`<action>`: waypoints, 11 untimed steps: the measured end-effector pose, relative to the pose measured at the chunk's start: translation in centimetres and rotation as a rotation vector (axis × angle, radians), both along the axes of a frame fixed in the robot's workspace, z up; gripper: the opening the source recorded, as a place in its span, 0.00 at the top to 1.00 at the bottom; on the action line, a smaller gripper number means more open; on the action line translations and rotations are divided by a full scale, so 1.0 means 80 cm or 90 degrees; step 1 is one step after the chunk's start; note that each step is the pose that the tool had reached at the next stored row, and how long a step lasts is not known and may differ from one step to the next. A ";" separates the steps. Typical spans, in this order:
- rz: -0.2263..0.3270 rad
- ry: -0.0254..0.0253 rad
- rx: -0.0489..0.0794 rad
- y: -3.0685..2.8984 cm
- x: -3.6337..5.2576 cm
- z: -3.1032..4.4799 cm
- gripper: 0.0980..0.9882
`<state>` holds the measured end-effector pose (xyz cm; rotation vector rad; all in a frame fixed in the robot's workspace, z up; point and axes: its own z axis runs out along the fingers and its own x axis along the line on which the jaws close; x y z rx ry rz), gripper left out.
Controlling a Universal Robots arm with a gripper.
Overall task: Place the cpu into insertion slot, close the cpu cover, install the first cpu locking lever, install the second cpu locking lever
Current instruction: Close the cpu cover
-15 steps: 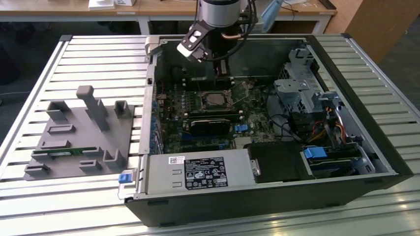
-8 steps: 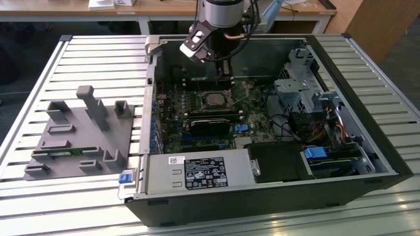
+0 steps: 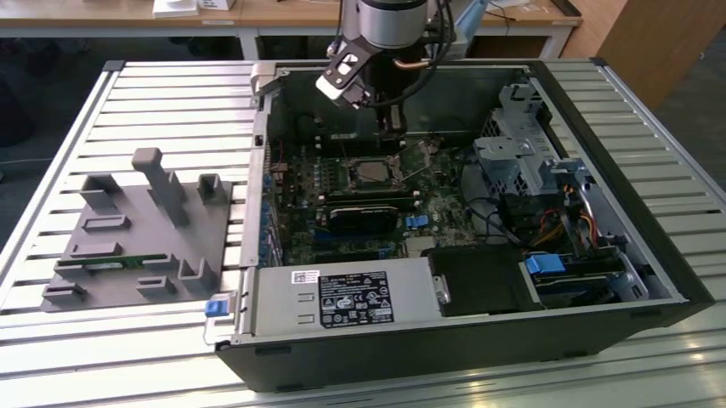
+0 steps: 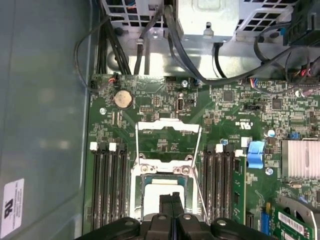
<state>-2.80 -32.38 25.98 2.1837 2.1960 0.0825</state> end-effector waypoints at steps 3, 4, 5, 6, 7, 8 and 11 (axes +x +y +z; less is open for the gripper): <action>0.000 -0.0001 0.001 -0.0084 0.000 -0.0001 0.99; 0.000 0.0000 0.002 -0.0113 0.000 -0.0001 0.99; 0.000 0.0000 0.002 -0.0137 0.000 0.0000 0.99; 0.000 0.0000 0.002 -0.0150 0.000 -0.0001 0.99; 0.000 0.0000 0.003 -0.0156 0.001 -0.0001 0.99; 0.000 0.0006 0.004 -0.0162 0.003 -0.0001 0.99; 0.000 0.0047 0.007 -0.0167 0.012 -0.0001 0.99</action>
